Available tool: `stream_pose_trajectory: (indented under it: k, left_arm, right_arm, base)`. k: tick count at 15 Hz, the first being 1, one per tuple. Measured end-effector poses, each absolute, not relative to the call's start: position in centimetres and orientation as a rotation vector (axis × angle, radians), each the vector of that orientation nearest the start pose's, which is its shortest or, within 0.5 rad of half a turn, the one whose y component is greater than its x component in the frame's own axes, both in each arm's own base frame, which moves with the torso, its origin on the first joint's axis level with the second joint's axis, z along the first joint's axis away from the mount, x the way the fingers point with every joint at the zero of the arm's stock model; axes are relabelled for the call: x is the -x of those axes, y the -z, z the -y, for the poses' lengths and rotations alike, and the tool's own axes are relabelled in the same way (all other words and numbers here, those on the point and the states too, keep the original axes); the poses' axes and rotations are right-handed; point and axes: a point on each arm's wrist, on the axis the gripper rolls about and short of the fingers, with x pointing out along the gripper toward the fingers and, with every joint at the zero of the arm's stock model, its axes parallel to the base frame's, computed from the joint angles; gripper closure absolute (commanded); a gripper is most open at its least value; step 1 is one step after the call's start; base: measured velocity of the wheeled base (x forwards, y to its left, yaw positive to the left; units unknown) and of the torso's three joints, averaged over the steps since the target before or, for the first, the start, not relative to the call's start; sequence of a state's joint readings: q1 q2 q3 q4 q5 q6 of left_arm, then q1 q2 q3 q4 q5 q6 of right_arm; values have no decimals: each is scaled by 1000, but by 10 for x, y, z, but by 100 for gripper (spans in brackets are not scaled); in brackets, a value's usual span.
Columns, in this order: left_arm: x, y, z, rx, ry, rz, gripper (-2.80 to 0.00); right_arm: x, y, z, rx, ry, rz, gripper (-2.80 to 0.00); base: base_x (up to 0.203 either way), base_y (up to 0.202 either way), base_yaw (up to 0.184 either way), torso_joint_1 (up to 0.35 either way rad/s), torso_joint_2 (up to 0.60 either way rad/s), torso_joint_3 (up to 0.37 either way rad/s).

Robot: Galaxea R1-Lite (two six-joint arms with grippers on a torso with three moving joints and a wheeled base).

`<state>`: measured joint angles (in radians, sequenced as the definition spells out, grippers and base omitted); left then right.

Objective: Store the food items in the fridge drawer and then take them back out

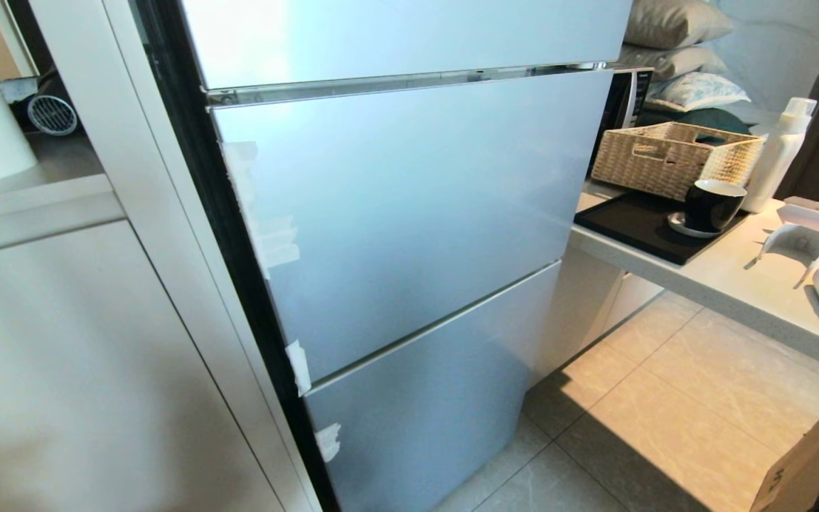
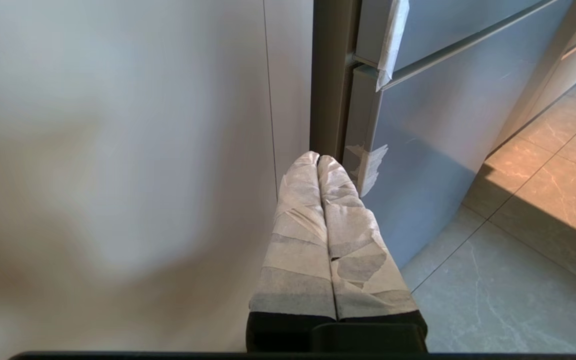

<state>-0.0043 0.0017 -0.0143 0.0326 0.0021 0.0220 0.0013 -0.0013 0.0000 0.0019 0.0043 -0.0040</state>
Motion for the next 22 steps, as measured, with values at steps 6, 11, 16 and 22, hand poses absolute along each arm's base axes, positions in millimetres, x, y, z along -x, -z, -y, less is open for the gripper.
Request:
stream_pose_trajectory:
  k: [6, 11, 16, 22]
  left_arm:
    - [27, -87, 0, -23, 19, 24, 0]
    - [37, -118, 1, -20, 41, 122, 0]
    - [23, -156, 0, 168, 32, 65, 0]
    - [-60, -199, 2, 583, 46, -56, 0]
  right_arm:
    - [23, -75, 0, 5, -6, 0, 0]
    - [23, -75, 0, 6, -5, 0, 0]
    - [23, -76, 0, 7, -5, 1, 0]
    - [23, -76, 0, 7, -5, 1, 0]
  base:
    - [0, 0, 0, 0, 0, 0]
    - [0, 0, 0, 0, 0, 0]
    - [0, 0, 0, 0, 0, 0]
    - [0, 0, 0, 0, 0, 0]
